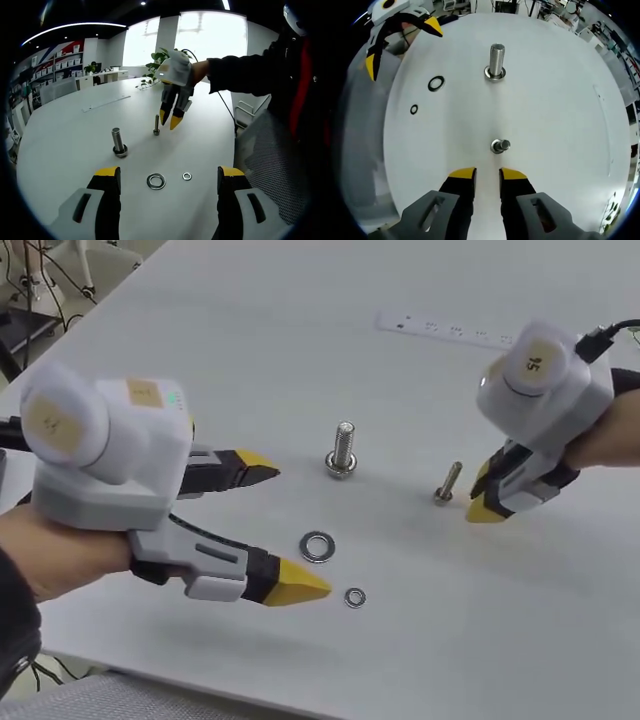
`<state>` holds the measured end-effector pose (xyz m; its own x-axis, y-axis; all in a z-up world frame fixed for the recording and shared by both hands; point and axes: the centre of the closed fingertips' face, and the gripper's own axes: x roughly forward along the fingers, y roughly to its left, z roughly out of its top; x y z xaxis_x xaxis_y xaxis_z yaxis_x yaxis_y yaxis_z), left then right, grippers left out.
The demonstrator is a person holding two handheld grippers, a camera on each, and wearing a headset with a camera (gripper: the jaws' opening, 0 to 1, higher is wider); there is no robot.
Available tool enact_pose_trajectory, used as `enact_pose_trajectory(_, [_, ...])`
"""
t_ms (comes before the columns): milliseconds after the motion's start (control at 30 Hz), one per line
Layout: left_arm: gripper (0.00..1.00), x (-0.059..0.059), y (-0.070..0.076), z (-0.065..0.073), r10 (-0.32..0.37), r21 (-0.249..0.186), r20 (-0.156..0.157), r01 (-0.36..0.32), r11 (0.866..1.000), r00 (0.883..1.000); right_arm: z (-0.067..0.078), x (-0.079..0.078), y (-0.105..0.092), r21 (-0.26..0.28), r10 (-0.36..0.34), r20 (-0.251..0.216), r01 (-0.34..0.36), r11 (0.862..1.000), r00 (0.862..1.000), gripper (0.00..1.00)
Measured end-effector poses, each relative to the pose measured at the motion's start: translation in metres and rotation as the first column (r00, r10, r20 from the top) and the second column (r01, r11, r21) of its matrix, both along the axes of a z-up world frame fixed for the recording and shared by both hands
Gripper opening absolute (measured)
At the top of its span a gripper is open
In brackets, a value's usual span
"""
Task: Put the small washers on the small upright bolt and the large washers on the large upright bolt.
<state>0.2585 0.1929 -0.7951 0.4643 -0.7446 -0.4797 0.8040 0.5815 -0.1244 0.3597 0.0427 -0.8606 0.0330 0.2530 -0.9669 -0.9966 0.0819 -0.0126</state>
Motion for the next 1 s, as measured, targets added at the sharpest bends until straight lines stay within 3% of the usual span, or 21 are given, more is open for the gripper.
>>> enact_pose_trajectory(500, [0.79, -0.002, 0.001, 0.005, 0.002, -0.001, 0.013, -0.002, 1.000, 1.000, 0.003, -0.034, 0.008, 0.023, 0.011, -0.012, -0.011, 1.000, 1.000, 0.20])
enact_pose_trajectory(1000, [0.78, -0.003, 0.003, 0.006, 0.011, 0.001, 0.017, -0.012, 1.000, 1.000, 0.002, -0.069, 0.035, 0.042, 0.100, -0.039, -0.099, 0.994, 0.994, 0.21])
